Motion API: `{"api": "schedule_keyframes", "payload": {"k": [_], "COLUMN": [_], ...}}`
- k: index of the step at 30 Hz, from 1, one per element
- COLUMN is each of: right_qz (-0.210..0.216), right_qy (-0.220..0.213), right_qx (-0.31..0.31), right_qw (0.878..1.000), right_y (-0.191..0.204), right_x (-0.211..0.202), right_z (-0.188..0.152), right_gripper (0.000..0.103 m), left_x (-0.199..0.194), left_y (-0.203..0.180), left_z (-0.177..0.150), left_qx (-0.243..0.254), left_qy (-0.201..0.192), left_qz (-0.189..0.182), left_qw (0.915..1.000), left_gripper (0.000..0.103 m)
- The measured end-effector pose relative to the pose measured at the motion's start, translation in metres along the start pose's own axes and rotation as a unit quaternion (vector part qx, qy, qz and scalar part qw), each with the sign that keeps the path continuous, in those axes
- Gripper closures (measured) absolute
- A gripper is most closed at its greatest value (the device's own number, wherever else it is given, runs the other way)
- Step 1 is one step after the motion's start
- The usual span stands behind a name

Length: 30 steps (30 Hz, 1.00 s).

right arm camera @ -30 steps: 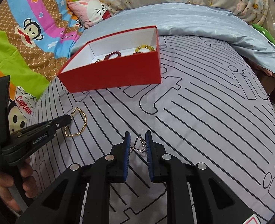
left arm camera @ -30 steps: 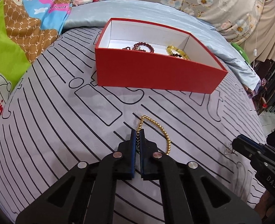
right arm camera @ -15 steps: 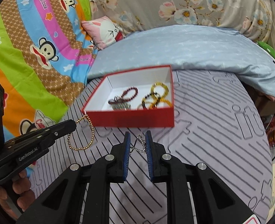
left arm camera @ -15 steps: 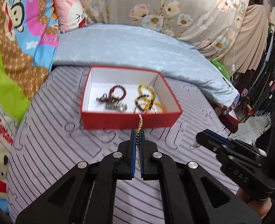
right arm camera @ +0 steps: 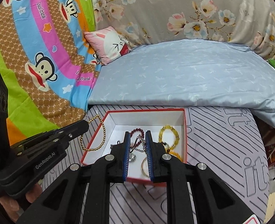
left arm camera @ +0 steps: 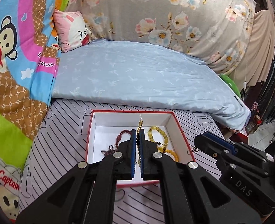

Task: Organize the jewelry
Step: 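Lower the gold bead bracelet and silver pendant into the red box while opening both grippers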

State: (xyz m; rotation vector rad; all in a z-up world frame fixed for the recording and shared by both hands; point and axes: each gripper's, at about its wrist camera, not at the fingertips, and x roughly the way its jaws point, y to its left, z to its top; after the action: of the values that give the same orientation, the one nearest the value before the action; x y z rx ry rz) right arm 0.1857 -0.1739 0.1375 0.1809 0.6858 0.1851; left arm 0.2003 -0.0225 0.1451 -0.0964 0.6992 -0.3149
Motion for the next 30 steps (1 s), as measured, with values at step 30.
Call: {"api": "schedule_keyframes", "payload": {"k": [30], "right_qz": [-0.036], "right_qy": [0.055], "right_qx": [-0.011], "right_qw": [0.998], "right_y": [-0.013], "right_x": [0.098], "right_z": [0.0], "right_gripper": [0.079], "left_x": [0.097], "left_y": [0.011], "left_z": [0.0], "left_qx": [0.024], "left_qy": [0.049], "left_qz": [0.049], "left_qw": [0.9973], "left_gripper": [0.089]}}
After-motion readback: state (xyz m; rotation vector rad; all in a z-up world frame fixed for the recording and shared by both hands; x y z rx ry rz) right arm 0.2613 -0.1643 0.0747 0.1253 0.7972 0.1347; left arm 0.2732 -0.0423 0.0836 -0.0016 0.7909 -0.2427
